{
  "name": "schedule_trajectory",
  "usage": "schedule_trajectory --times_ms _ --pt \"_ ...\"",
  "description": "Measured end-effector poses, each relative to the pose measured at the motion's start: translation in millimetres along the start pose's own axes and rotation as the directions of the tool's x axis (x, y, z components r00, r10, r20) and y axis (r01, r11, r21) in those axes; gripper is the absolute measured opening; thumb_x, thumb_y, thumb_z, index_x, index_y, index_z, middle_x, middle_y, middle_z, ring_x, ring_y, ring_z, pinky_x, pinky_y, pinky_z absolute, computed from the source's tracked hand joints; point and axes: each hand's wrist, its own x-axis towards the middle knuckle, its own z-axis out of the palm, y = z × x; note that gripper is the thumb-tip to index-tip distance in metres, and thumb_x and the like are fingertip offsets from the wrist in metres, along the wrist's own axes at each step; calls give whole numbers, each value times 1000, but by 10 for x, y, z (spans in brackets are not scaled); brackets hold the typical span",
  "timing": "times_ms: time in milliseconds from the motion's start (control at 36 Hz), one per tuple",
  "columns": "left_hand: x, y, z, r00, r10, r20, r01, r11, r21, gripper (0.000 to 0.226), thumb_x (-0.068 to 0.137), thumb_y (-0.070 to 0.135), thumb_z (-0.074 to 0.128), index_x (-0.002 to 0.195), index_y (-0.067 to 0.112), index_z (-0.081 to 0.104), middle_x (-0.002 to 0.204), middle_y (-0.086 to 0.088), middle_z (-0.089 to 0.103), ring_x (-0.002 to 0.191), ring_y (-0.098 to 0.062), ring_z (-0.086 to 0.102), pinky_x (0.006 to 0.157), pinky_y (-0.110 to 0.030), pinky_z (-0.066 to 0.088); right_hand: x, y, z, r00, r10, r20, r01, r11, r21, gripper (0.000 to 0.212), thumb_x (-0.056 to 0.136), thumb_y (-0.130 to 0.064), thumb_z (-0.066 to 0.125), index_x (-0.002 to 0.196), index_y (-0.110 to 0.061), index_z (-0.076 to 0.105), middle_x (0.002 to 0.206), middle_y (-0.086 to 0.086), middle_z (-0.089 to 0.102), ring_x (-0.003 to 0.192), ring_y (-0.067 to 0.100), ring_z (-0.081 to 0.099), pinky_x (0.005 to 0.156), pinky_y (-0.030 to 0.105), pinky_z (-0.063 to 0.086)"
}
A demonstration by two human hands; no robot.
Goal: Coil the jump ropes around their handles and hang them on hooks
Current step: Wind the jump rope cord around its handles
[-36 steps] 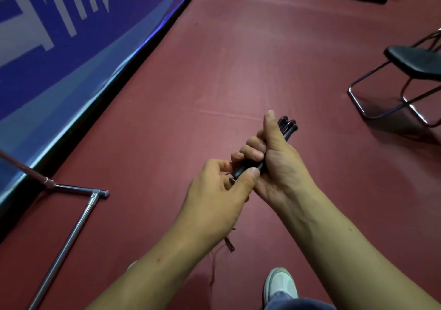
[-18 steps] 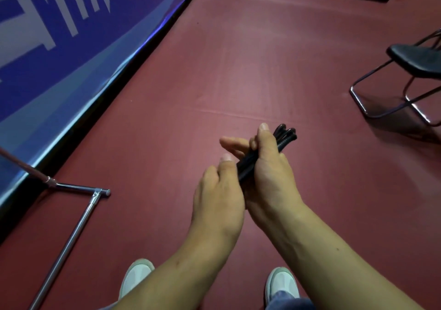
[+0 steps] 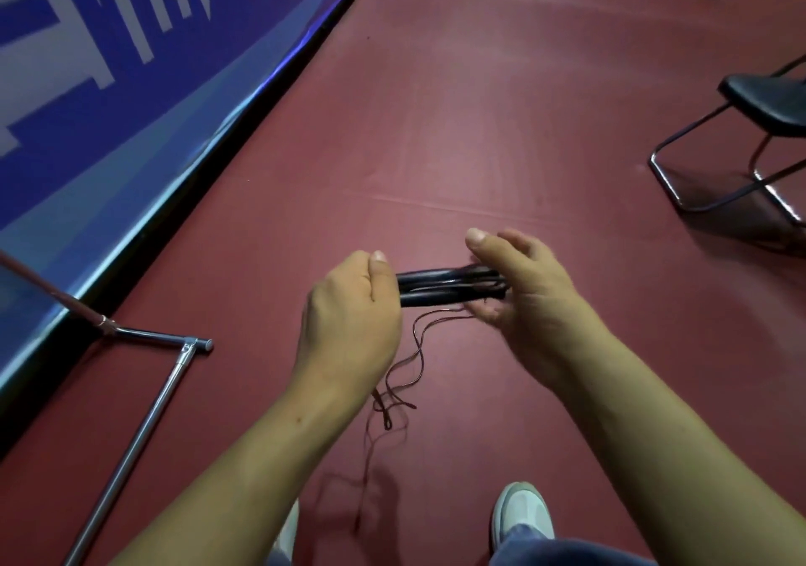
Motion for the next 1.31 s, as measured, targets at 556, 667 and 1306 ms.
schedule_trajectory --times_ms 556,667,1306 --pt "24 -216 -212 811 84 579 48 977 -209 45 90 42 39 67 7 52 54 5 51 54 -16 42 56 -32 32 -241 380 194 868 -58 493 484 321 -814 17 87 -28 54 80 -23 40 74 -1 55 65 28 53 57 44 46" --pt "112 -258 -337 723 20 691 254 922 -293 37 79 31 44 76 -4 55 60 -9 54 56 -21 47 56 -30 36 -247 371 180 867 -73 494 490 308 -815 26 89 -27 58 70 -18 42 63 0 52 59 29 50 54 46 44" --pt "131 -382 -424 639 70 766 -58 997 -43 11 84 32 63 84 24 71 77 -8 67 65 -10 50 68 -42 46 -342 306 3 858 90 505 503 45 -863 21 96 -42 51 93 -33 32 86 -1 58 75 32 51 54 36 31"
